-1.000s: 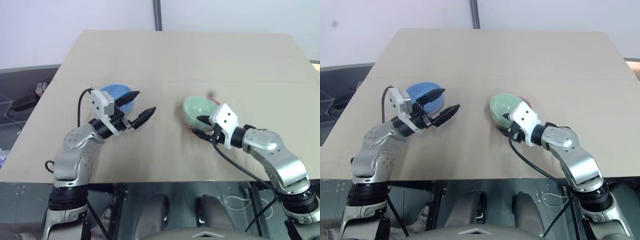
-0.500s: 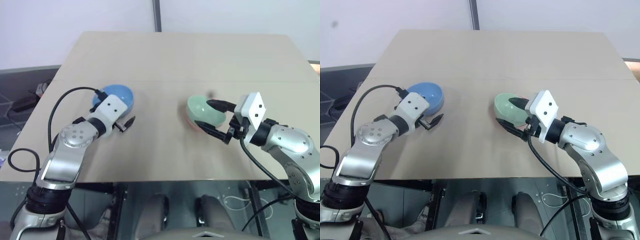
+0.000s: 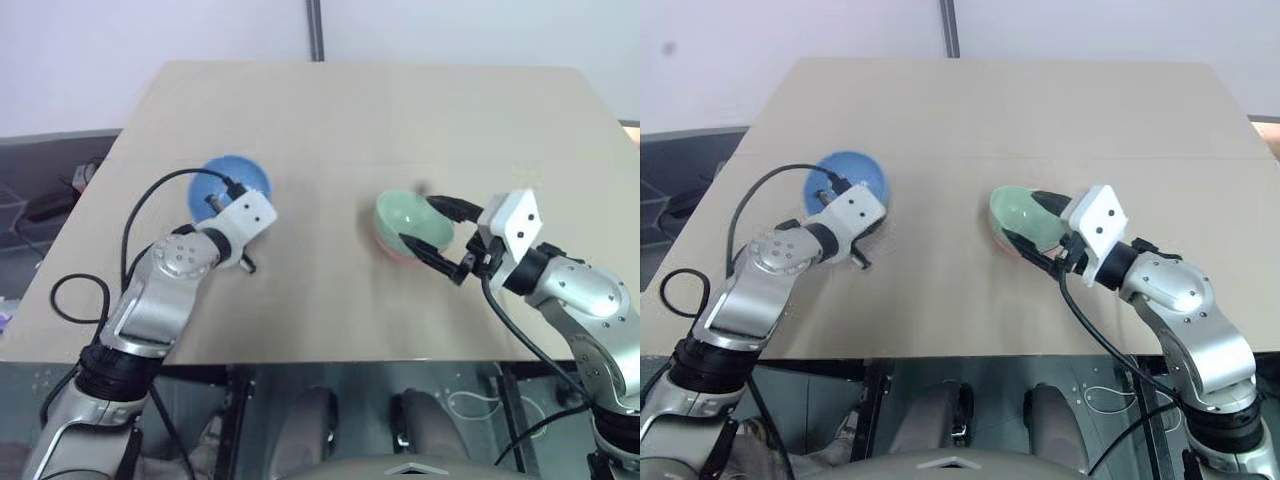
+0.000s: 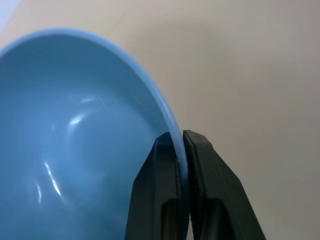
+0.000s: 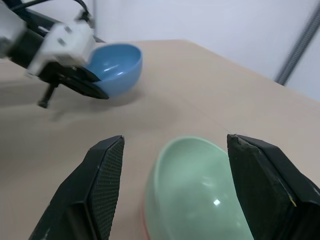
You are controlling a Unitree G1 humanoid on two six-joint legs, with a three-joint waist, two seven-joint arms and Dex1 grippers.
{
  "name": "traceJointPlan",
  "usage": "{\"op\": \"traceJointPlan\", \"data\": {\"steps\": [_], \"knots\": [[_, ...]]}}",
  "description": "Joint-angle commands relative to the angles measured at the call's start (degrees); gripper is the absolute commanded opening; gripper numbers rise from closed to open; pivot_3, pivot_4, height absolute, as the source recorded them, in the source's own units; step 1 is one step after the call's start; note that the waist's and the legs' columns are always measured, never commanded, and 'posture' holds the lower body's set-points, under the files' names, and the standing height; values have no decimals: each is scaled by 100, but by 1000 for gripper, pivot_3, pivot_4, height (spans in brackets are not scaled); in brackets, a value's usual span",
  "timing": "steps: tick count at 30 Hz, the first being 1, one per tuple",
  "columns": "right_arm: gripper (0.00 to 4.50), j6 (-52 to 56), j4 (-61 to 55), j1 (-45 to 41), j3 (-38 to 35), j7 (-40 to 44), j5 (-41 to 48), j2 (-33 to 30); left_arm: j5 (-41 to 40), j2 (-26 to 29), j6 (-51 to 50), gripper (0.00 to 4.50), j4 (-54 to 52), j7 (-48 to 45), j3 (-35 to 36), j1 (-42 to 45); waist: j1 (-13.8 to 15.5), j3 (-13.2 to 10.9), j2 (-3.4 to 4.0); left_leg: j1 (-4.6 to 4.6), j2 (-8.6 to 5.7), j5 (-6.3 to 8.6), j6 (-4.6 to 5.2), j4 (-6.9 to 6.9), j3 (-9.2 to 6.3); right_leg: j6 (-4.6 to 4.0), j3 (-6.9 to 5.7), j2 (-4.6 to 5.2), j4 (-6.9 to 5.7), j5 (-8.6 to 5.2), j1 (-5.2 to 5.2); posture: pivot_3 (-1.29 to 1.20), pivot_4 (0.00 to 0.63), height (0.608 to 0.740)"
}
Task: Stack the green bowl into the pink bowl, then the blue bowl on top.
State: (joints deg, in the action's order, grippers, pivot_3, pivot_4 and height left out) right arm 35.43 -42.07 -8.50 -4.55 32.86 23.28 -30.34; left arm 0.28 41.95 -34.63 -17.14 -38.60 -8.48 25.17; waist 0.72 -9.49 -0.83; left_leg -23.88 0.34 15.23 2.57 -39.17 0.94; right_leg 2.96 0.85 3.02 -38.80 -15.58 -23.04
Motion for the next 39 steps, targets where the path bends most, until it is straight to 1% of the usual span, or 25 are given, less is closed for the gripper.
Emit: {"op": "traceJointPlan", "data": {"steps": [1,4,7,9,12,14,15,17,18,19,22,25,27,28,30,31,32,33,34,37,39], "knots": [[3595,-127,-373,332,-748,-158,184,-62,-584,-287,467,79,-267,-697,-48,995,26,-1,-2,-3,0,0,0,-4,-2,0,-3,0,0,0,0,0,150,740],[3595,-126,-574,693,-1116,-264,226,-95,-731,-678,757,79,289,-1135,-381,1745,27,0,-3,-2,-6,0,0,-10,-1,1,-2,-2,-1,0,6,0,150,740],[3595,-110,-805,998,-1357,-467,199,-65,-778,-1076,1383,79,997,-1711,-756,2326,-28,2,3,11,-5,0,1,-8,9,2,10,-12,-1,-1,11,0,150,740],[3595,-79,-928,1123,-1443,-624,188,-31,-812,-1280,2055,79,1409,-2213,-978,2553,-91,2,5,15,0,0,1,-7,13,2,18,-21,-4,-1,11,0,150,740],[3595,-54,-1073,1256,-1489,-793,101,-76,-724,-1511,2752,79,2006,-2721,-1229,2779,-143,2,5,13,5,0,1,-6,14,1,21,-28,-5,-2,5,0,150,740],[3595,-46,-1145,1322,-1514,-882,98,-74,-681,-1582,3260,829,2333,-3003,-1323,2806,-153,1,5,12,4,0,2,-7,18,2,25,-28,-4,-2,3,0,150,740],[3595,-40,-1178,1355,-1525,-913,101,-69,-659,-1624,3502,1107,2471,-3069,-1338,2811,-151,2,5,12,4,1,2,-6,20,2,29,-27,-3,-2,3,0,150,740],[3595,-30,-1257,1435,-1527,-965,99,-78,-717,-1658,3878,1979,2588,-3189,-1267,2790,-138,1,4,12,4,1,2,-7,19,2,27,-27,-3,-2,3,0,150,740],[3595,-22,-1289,1468,-1528,-987,118,-73,-815,-1621,3835,2421,2541,-3234,-1164,2778,-135,1,4,10,4,1,2,-8,18,2,26,-27,-3,-2,3,0,150,740],[3595,-22,-1311,1505,-1535,-999,140,-69,-890,-1553,3793,2963,2471,-3271,-1064,2756,-135,1,4,8,4,1,2,-8,17,2,26,-26,-3,-2,3,0,150,740],[3595,-92,-1254,1579,-1479,-986,115,-83,-1280,-1200,3061,2963,2094,-3265,-596,2636,-162,1,4,9,5,1,3,-8,17,3,27,-26,-3,-3,2,0,150,740],[3595,-337,-990,1513,-1380,-892,143,13,-1647,-925,2341,2963,1684,-2855,10,2383,-170,1,5,12,10,1,3,-7,17,3,28,-29,-5,-3,2,0,150,740],[3595,-592,-721,1533,-1286,-684,27,-82,-1724,-788,1977,2963,1349,-2394,439,1987,-154,2,6,12,11,1,2,-8,14,4,24,-28,-5,-3,3,0,150,740],[3595,-690,-516,1537,-1256,-515,-12,-183,-2046,-809,1778,2963,1199,-2255,772,1704,-151,3,7,14,10,1,3,-8,16,4,26,-26,-4,-3,3,0,150,740],[3595,-849,-149,1545,-1280,-120,116,-331,-2501,-653,1075,2963,841,-2060,1202,1219,-150,2,5,13,10,1,2,-9,18,5,27,-21,-3,-3,5,0,150,740],[3595,-909,-24,1552,-1311,32,206,-375,-2685,-611,789,3506,682,-1939,1362,1046,-148,2,4,12,10,1,2,-9,17,5,25,-21,-2,-3,5,0,150,740],[3595,-1008,168,1581,-1340,239,226,-481,-2824,-544,645,3782,481,-1891,1521,744,-131,1,3,12,10,0,2,-10,16,5,25,-20,-3,-3,5,0,150,740],[4094,-1101,330,1638,-1360,440,205,-601,-2962,-509,522,4287,301,-1833,1658,479,-124,1,3,10,10,0,2,-9,10,5,18,-20,-4,-3,5,0,150,740],[4419,-1187,496,1710,-1370,630,151,-730,-3129,-450,350,4500,121,-1806,1796,199,-117,1,3,10,10,0,2,-9,9,4,17,-19,-3,-3,5,0,150,740],[4468,-1370,824,1914,-1550,1014,193,-976,-3447,-312,51,4500,-267,-1649,2169,-474,-110,1,3,16,10,1,2,-8,9,4,16,-12,2,-3,15,0,150,740],[4468,-1475,955,2103,-1796,1256,249,-1135,-3423,-260,101,4500,-392,-1471,2400,-833,-102,1,5,16,10,1,2,-8,5,4,13,-10,1,-3,16,0,150,740]]}}
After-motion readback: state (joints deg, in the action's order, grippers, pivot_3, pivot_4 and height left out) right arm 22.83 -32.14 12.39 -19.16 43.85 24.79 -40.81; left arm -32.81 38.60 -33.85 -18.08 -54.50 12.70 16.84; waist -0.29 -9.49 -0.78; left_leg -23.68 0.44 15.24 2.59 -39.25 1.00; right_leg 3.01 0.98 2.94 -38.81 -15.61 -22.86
